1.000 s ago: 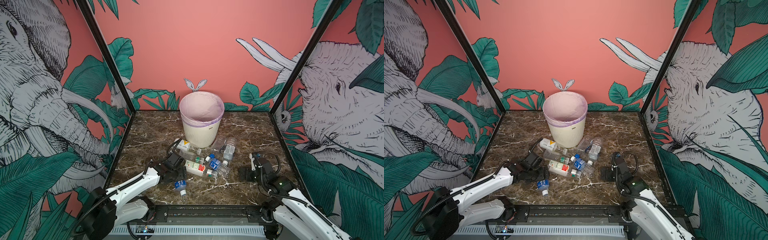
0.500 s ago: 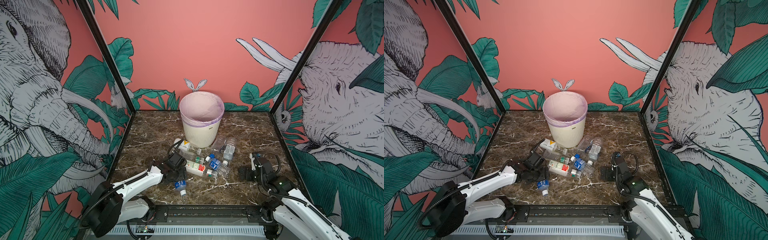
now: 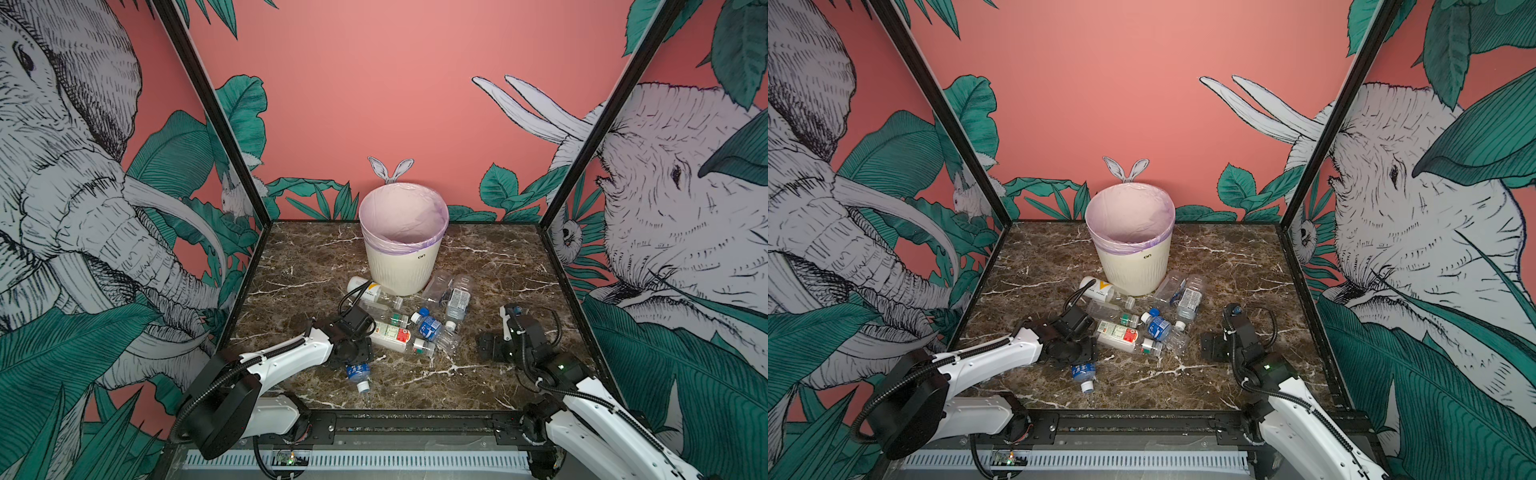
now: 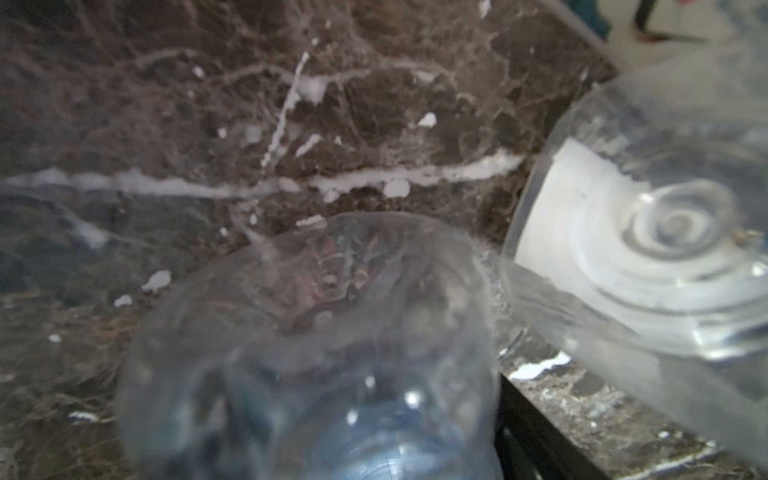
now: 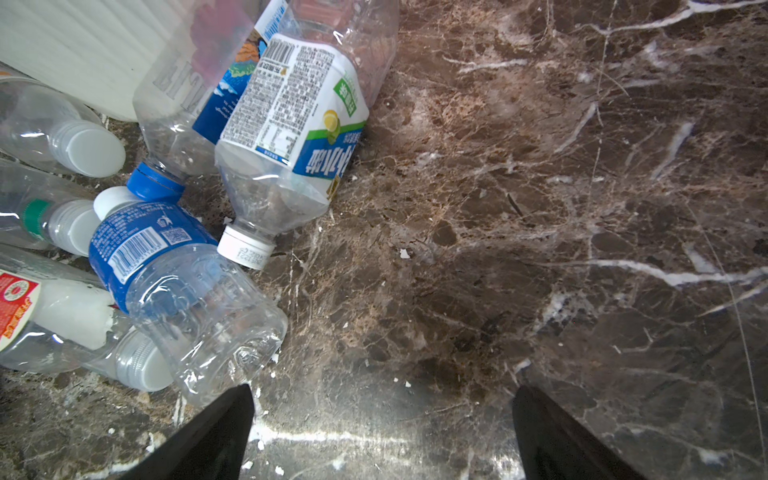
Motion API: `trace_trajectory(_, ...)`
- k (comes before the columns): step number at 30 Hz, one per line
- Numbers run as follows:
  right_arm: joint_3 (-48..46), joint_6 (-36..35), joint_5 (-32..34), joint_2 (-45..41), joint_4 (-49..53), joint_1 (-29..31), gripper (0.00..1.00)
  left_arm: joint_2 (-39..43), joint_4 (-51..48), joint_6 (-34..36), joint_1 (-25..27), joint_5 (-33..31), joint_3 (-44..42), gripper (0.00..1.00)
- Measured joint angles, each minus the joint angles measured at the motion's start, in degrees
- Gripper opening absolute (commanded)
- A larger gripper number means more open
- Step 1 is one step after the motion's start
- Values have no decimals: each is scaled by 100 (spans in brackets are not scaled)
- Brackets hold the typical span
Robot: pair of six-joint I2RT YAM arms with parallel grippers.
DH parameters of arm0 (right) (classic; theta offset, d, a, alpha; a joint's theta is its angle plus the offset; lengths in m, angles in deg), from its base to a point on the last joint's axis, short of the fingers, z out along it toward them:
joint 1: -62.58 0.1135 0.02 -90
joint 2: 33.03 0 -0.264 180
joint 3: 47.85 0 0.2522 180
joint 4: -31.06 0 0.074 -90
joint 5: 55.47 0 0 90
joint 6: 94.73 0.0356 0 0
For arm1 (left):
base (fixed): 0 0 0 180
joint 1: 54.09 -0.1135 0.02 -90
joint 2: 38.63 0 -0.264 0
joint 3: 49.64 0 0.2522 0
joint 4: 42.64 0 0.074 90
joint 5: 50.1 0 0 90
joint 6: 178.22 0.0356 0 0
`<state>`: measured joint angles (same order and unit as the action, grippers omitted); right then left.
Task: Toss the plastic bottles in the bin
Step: 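Lower the left gripper onto a blue-labelled clear bottle and close it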
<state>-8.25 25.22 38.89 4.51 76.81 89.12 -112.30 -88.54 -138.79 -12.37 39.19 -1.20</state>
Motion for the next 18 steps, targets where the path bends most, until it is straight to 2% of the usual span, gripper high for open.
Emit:
trace_trajectory(3,0,9,9,0,0,-7,99,-74,170,48,2,-35,0,58)
trace_trajectory(8,0,9,15,0,0,-11,99,-92,483,46,0,31,-22,45)
trace_trajectory(18,0,9,13,83,-2,-26,99,393,669,131,4,-52,-361,42)
